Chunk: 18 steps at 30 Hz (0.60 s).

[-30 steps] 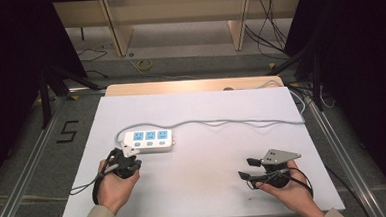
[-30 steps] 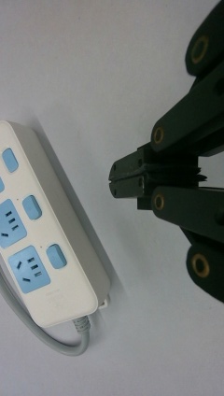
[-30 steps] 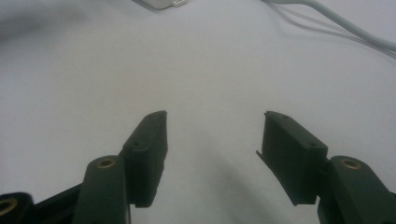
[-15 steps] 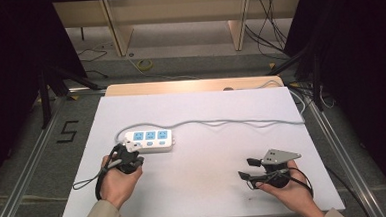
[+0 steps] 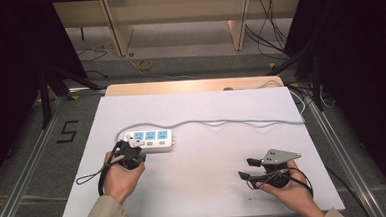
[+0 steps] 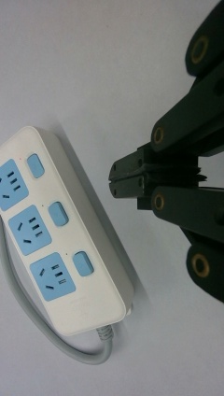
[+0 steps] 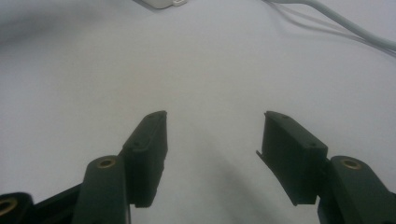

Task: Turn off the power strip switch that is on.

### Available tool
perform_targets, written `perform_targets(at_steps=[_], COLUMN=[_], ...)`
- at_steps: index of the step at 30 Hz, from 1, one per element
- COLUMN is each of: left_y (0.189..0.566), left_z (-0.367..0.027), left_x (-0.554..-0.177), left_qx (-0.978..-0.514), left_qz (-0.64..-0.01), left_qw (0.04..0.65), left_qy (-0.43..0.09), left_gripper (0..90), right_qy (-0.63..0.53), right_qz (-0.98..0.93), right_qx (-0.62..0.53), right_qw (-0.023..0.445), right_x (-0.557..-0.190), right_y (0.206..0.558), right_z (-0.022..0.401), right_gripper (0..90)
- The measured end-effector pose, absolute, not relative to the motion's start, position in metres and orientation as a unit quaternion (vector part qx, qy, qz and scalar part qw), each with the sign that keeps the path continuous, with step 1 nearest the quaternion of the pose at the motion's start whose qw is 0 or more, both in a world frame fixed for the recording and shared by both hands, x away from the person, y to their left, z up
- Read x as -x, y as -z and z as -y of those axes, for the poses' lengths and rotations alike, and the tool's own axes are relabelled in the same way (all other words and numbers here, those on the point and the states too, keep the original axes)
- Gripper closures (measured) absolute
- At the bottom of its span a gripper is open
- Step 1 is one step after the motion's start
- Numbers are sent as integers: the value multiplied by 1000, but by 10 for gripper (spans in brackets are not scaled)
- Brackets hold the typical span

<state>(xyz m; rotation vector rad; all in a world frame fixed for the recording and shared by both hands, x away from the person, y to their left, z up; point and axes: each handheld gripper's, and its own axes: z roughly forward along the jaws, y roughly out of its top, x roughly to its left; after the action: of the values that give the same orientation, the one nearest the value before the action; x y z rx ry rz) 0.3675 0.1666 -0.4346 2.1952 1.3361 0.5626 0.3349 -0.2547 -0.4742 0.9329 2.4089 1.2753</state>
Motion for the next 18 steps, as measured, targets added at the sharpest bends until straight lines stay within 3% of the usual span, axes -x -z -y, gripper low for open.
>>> perform_targets(at_steps=[18], left_y=[434], left_z=[-163], left_x=[-375], left_qx=[-806], left_qz=[-495], left_qw=[253], left_qy=[-201], left_gripper=[899], right_qy=[-440], right_qz=[-829], right_qx=[-321], right_qw=[130], right_x=[-335], right_y=[475], right_z=[255], right_gripper=[415])
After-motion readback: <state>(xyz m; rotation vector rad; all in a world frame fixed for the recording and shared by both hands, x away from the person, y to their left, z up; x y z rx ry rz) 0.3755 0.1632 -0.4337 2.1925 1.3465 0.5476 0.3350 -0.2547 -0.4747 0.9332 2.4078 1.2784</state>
